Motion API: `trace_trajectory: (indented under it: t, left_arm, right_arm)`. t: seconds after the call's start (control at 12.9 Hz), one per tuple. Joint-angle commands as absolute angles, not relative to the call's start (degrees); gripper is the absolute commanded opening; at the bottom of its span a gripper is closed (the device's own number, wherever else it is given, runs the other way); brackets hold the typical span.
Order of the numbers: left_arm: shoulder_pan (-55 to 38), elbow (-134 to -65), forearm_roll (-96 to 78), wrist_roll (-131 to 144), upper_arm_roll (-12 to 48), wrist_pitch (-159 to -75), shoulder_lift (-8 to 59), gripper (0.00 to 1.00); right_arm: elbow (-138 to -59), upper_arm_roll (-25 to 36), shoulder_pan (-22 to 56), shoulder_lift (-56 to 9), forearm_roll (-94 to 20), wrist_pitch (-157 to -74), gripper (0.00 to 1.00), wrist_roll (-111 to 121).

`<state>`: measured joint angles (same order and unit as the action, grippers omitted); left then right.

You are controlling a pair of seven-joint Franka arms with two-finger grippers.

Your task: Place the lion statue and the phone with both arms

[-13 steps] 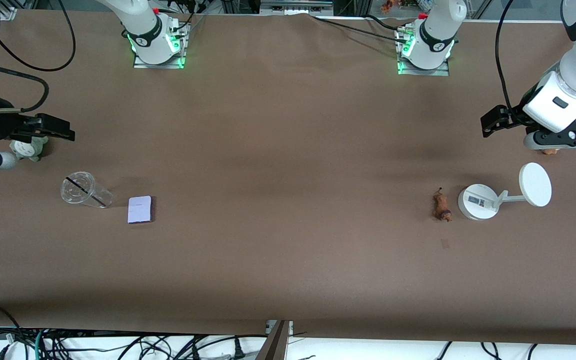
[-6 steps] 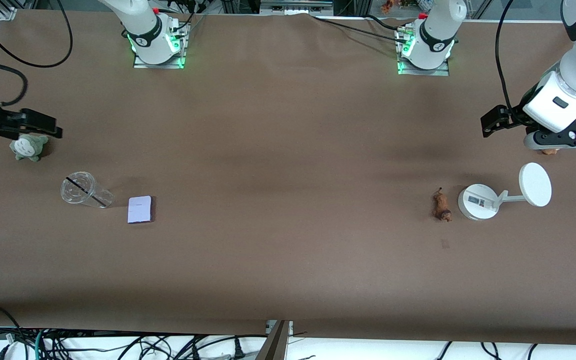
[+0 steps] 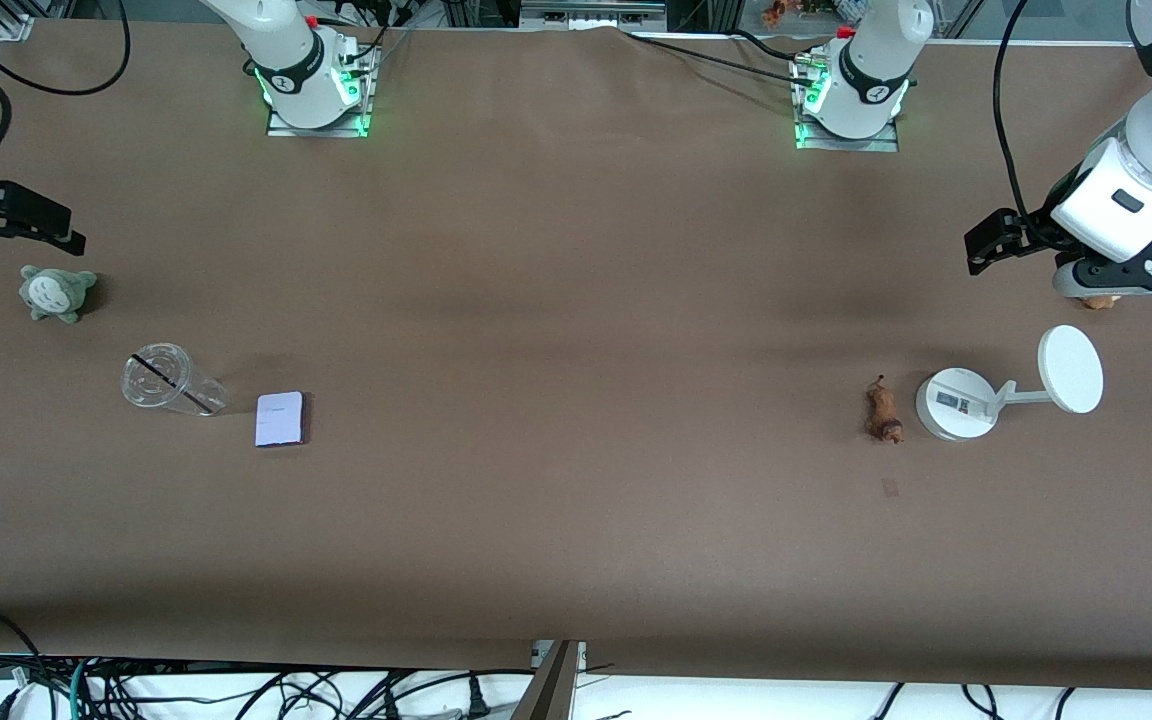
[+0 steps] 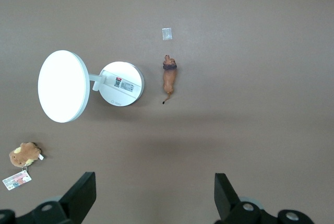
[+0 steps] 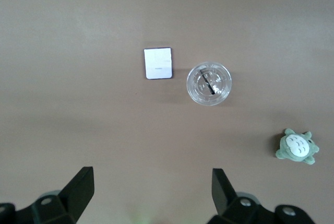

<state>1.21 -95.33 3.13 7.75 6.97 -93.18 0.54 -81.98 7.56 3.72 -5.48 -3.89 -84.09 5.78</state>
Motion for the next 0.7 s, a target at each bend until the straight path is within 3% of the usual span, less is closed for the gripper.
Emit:
trace_trajectory:
  t: [0.0, 0.23, 0.62]
  left_arm:
    - [1.1, -93.3, 1.7, 7.8, 6.9, -91.8, 1.5, 1.00]
    - [1.1, -93.3, 1.7, 7.8, 6.9, -91.8, 1.5, 1.00]
    - [1.0, -93.3, 1.7, 7.7, 6.9, -91.4, 1.5, 1.00]
  right_arm:
    - [-92.9, 1.0, -2.2, 2.2, -3.1, -88.7, 1.00, 6.5]
    - [-96.5, 0.1, -3.2, 4.7, -2.7, -88.8, 1.00, 6.5]
    - [-96.0, -1.0, -3.0, 4.3, 1.1, -86.1, 1.00, 6.7]
